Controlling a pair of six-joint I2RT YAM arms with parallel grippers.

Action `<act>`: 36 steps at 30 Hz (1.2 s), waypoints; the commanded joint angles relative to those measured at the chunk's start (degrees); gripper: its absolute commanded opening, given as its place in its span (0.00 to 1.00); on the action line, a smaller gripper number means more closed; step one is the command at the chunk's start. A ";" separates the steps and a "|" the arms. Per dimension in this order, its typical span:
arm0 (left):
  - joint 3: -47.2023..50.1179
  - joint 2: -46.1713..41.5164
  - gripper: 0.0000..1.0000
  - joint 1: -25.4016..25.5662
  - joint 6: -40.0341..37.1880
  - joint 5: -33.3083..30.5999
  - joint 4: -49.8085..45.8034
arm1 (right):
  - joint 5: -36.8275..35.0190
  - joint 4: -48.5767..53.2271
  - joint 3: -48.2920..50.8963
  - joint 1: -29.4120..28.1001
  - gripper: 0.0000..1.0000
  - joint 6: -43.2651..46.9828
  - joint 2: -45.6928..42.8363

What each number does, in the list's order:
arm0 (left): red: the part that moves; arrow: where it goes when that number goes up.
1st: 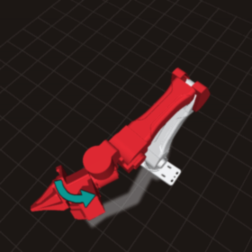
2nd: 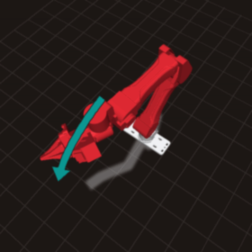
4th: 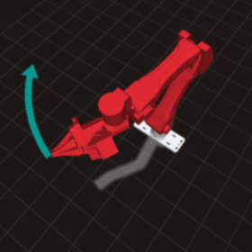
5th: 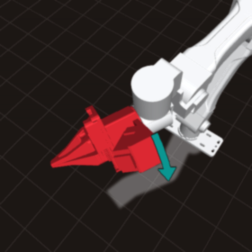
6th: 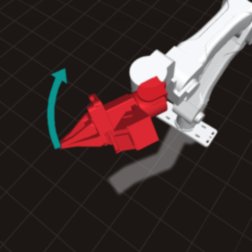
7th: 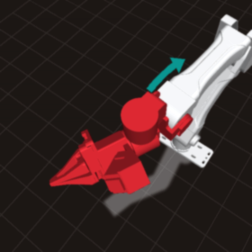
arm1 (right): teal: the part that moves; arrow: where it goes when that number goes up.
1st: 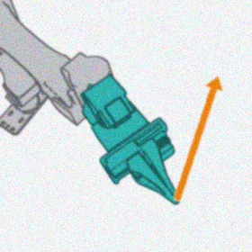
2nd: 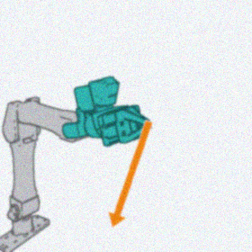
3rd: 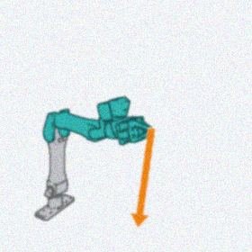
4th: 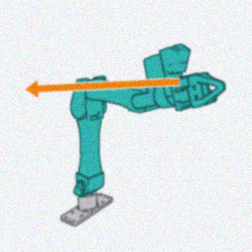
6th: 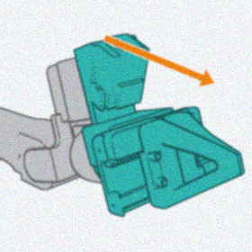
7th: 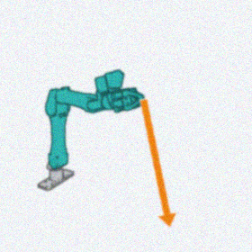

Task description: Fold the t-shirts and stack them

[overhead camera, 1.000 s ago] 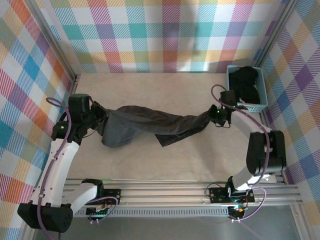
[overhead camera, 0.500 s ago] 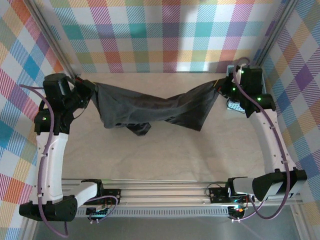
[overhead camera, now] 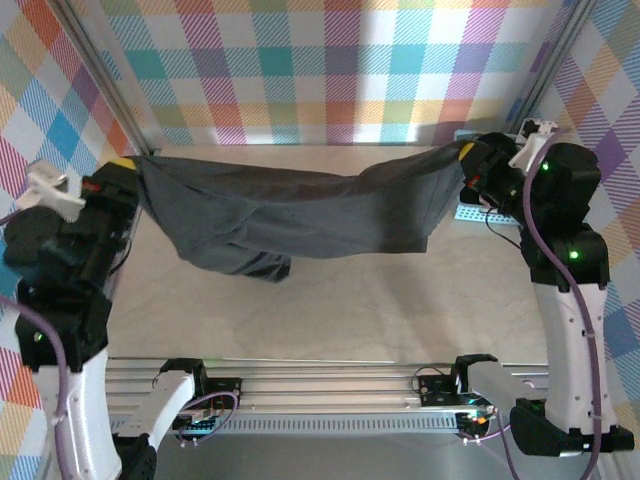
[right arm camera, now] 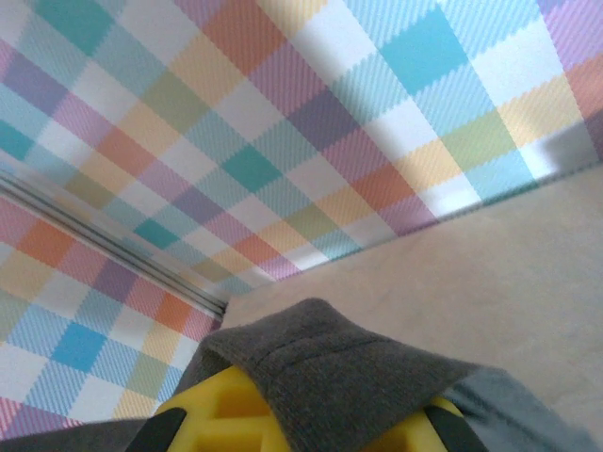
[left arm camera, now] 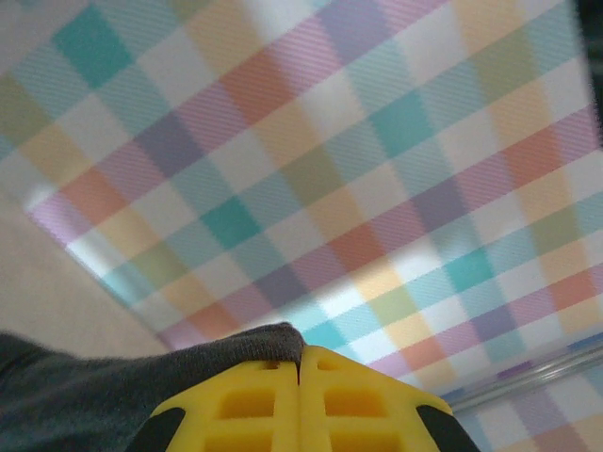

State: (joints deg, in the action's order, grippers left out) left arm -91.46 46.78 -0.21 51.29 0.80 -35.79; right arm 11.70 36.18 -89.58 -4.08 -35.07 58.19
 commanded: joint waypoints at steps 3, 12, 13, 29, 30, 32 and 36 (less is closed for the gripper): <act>-7.11 -1.41 0.00 -0.84 -3.61 -5.89 5.47 | 0.65 -9.82 1.26 0.56 0.00 1.51 -6.05; -11.81 16.52 0.00 -0.80 -2.67 -3.50 5.28 | -2.16 -10.26 -3.01 0.79 0.00 2.99 5.25; -12.22 20.80 0.00 -0.85 -2.68 -3.03 6.20 | -1.63 -10.00 -5.05 1.07 0.00 2.77 10.07; -20.09 53.32 0.60 5.14 -13.08 2.01 -10.00 | -0.86 -0.07 -8.18 1.15 0.62 4.02 40.83; -12.71 49.01 0.60 5.01 -12.74 1.11 -8.57 | -0.67 -1.08 -3.16 0.85 0.62 3.76 37.94; 1.87 41.03 0.57 3.54 -12.24 0.00 -8.46 | -0.31 -3.31 7.30 -0.74 0.62 3.28 31.51; 24.28 30.21 0.54 -2.43 -10.19 5.77 -6.11 | -1.56 -6.32 23.73 -3.78 0.60 1.77 21.38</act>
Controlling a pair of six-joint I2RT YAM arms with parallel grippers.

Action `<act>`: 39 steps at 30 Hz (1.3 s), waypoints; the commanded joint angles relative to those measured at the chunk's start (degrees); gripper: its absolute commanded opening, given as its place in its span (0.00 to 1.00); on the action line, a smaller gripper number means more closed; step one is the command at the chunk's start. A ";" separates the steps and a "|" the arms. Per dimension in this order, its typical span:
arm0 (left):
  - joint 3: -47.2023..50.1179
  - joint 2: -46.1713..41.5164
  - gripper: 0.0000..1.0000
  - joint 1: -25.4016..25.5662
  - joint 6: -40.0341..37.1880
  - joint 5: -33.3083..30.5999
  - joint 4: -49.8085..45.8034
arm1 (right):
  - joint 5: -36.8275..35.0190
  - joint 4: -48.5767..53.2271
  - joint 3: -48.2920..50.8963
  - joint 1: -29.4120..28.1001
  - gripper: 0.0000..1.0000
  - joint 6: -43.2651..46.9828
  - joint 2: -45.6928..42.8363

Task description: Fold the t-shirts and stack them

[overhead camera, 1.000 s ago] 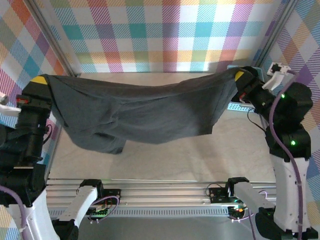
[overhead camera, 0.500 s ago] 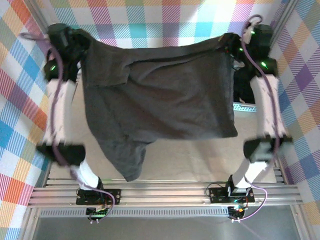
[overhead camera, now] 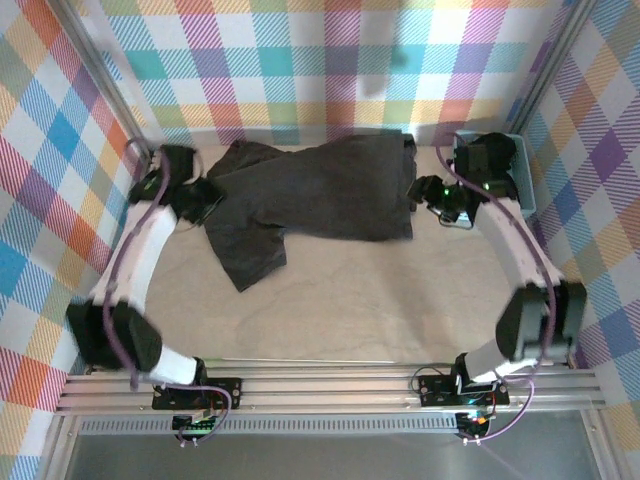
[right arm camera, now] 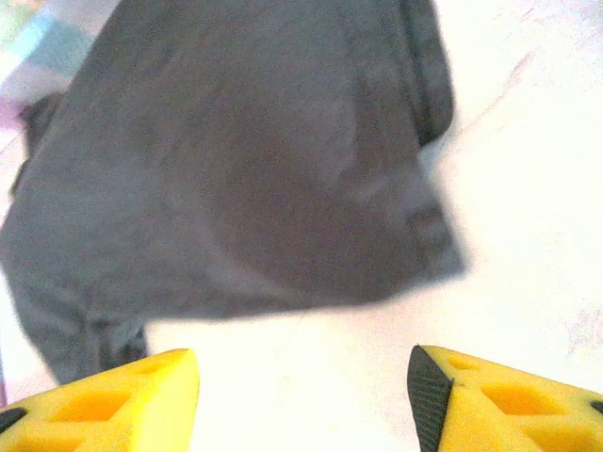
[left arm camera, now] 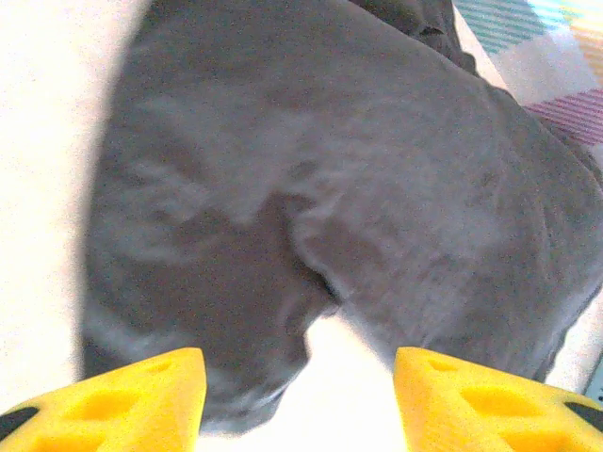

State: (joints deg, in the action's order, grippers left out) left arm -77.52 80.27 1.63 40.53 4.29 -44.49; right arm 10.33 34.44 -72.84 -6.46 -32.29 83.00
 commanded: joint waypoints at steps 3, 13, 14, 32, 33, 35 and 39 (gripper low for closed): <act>22.38 -6.70 0.53 -9.61 1.96 8.35 4.90 | 0.71 -5.94 14.90 -1.88 0.58 -2.35 -7.92; 29.39 2.75 0.55 -2.13 7.69 13.52 17.02 | -1.17 -9.87 15.37 -0.04 0.59 -0.12 4.09; 29.16 3.41 0.55 -0.85 7.95 12.42 16.80 | -1.79 -10.21 14.34 0.33 0.58 -0.05 6.18; 33.14 7.81 0.46 8.40 9.10 5.51 17.74 | 2.04 -11.35 -2.55 1.98 0.46 7.95 28.28; 33.46 8.12 0.46 8.81 9.14 5.12 17.91 | 1.17 -12.04 -1.40 1.97 0.47 7.99 27.35; 34.03 8.49 0.46 9.37 9.46 4.96 18.80 | 0.40 -13.15 0.18 1.98 0.49 8.42 26.32; 34.08 9.83 0.43 9.89 9.49 3.94 19.23 | 2.32 -13.42 -0.07 1.98 0.47 9.31 28.06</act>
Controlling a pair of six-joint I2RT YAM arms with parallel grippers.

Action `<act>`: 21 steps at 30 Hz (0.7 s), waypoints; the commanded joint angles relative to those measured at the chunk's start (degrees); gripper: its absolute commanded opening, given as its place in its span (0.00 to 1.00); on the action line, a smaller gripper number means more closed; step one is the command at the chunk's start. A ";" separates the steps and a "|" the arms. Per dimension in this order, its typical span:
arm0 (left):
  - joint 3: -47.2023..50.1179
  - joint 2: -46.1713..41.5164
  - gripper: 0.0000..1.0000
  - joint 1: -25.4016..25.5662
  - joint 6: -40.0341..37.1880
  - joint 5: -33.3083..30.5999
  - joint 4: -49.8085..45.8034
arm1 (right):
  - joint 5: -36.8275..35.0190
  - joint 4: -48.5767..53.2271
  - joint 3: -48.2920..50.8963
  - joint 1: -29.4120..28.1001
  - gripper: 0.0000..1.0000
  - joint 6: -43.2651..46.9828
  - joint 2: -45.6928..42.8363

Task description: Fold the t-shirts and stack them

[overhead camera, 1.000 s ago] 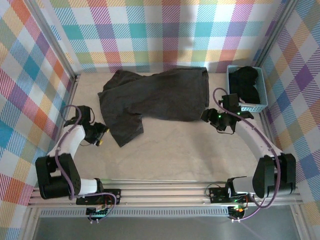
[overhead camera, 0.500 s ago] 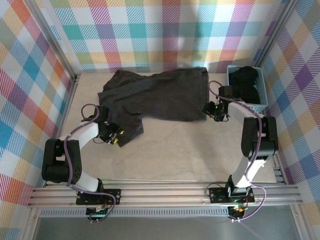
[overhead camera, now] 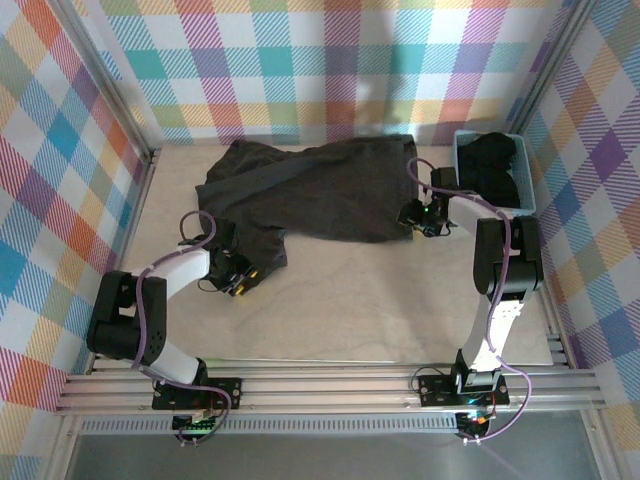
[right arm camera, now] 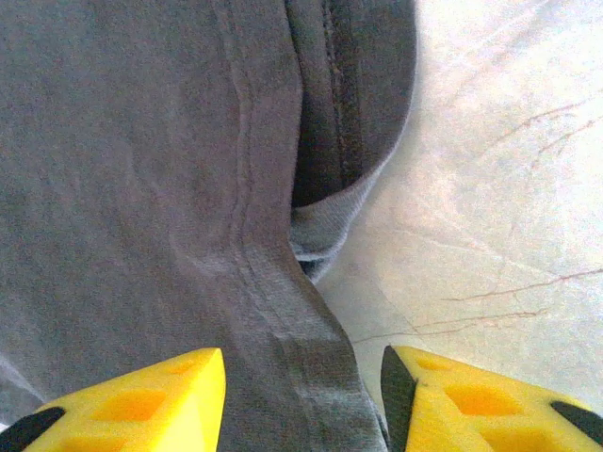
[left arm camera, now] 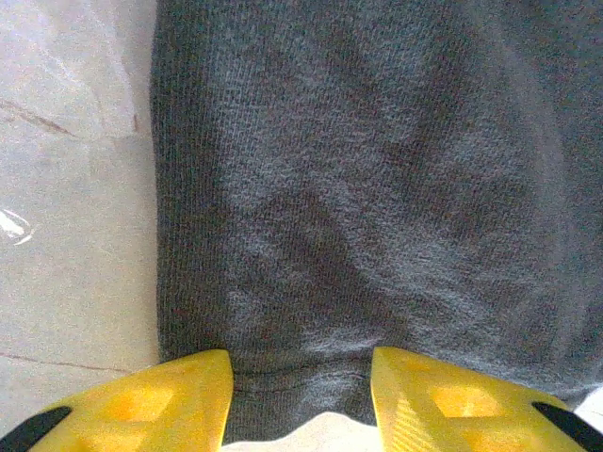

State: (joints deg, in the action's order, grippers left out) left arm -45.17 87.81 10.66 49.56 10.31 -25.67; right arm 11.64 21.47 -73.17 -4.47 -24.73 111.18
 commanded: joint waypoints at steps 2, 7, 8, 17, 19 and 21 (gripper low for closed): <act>1.62 2.93 0.39 0.86 0.71 -2.74 1.07 | 1.95 -0.35 0.02 -0.06 0.44 1.41 0.68; 1.39 3.78 0.18 0.88 1.06 -4.51 2.08 | 2.49 -1.32 0.96 -0.10 0.33 0.45 0.28; 1.35 3.63 0.10 0.86 1.14 -4.99 2.10 | 2.76 -1.42 1.01 -0.11 0.29 0.31 0.04; 1.71 -2.36 0.00 0.86 0.67 -11.37 -2.56 | 2.63 -3.38 5.35 -0.10 0.00 -1.87 -6.55; 1.92 -4.72 0.00 0.77 0.25 -13.28 -4.40 | 2.81 -3.33 6.52 -0.12 0.00 -2.33 -8.89; 2.14 -7.46 0.00 0.69 -0.30 -15.44 -6.52 | 3.03 -2.95 7.69 -0.10 0.00 -2.83 -11.71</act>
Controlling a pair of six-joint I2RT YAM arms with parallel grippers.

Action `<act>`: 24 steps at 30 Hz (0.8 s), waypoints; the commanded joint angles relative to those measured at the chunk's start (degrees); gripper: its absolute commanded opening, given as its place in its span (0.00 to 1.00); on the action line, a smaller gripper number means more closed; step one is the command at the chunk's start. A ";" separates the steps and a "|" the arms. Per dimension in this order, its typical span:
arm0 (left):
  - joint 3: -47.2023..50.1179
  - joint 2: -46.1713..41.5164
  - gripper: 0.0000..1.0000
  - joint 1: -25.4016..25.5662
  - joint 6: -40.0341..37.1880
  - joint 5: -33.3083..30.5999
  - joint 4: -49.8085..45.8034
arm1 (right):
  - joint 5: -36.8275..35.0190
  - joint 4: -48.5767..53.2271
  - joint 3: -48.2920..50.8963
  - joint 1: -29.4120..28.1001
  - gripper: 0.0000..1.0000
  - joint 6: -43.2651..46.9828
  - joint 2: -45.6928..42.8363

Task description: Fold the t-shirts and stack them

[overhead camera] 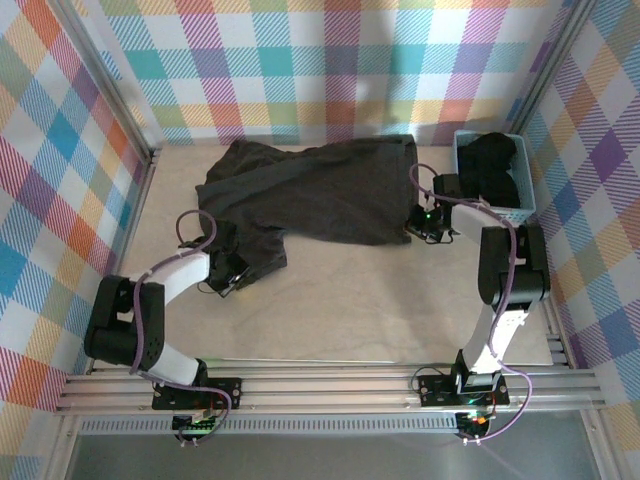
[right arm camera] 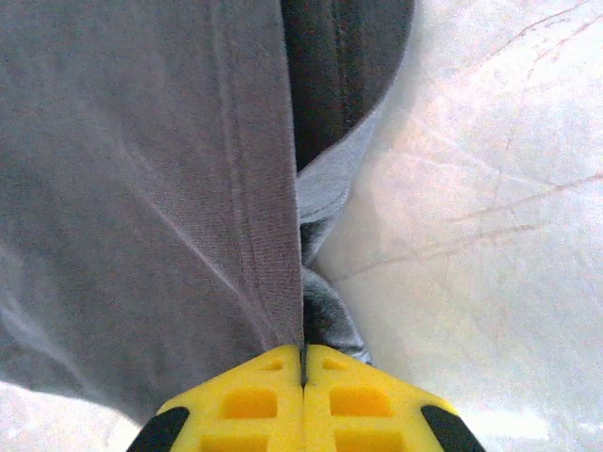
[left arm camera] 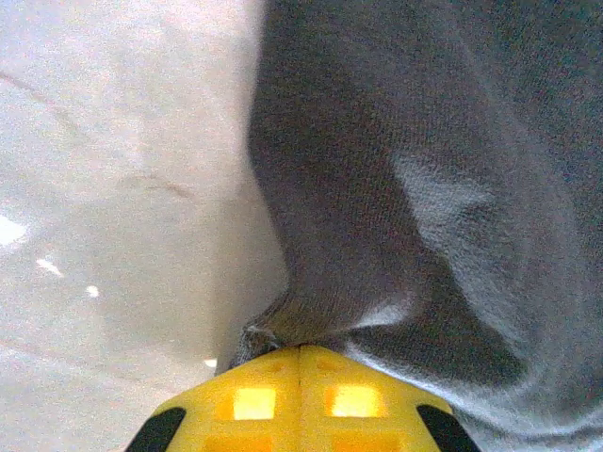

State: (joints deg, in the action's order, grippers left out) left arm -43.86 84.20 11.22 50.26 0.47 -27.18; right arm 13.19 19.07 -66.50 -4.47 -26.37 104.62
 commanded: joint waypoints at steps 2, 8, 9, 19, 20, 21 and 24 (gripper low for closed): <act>1.04 -6.37 0.00 -0.21 -1.56 -7.22 -6.94 | 1.65 0.06 2.33 -0.10 0.00 -1.64 -8.09; 2.29 -15.17 0.00 -2.36 -3.02 -9.19 -12.41 | 3.43 5.21 7.98 -0.15 0.00 -3.79 -18.74; 2.52 -16.84 0.00 -2.79 -3.22 -9.38 -13.20 | 3.63 5.90 9.36 -0.19 0.00 -4.24 -21.12; 3.00 -24.57 0.00 -6.34 -6.24 -9.54 -18.48 | 0.79 14.67 8.86 -0.26 0.00 -3.69 -28.35; 3.31 -24.46 0.00 -6.43 -6.32 -9.13 -18.29 | 0.48 14.85 8.76 -0.28 0.00 -3.73 -27.59; 3.72 -24.47 0.00 -6.41 -6.40 -8.79 -18.04 | -0.18 15.16 8.55 -0.21 0.00 -3.78 -26.80; 4.39 -24.44 0.00 -6.47 -6.41 -8.43 -17.58 | -1.37 14.76 7.35 0.48 0.00 -3.48 -23.74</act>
State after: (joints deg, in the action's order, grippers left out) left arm -40.58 60.14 5.37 45.12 -8.05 -43.13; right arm 13.56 31.83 -57.17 -4.49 -30.20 78.35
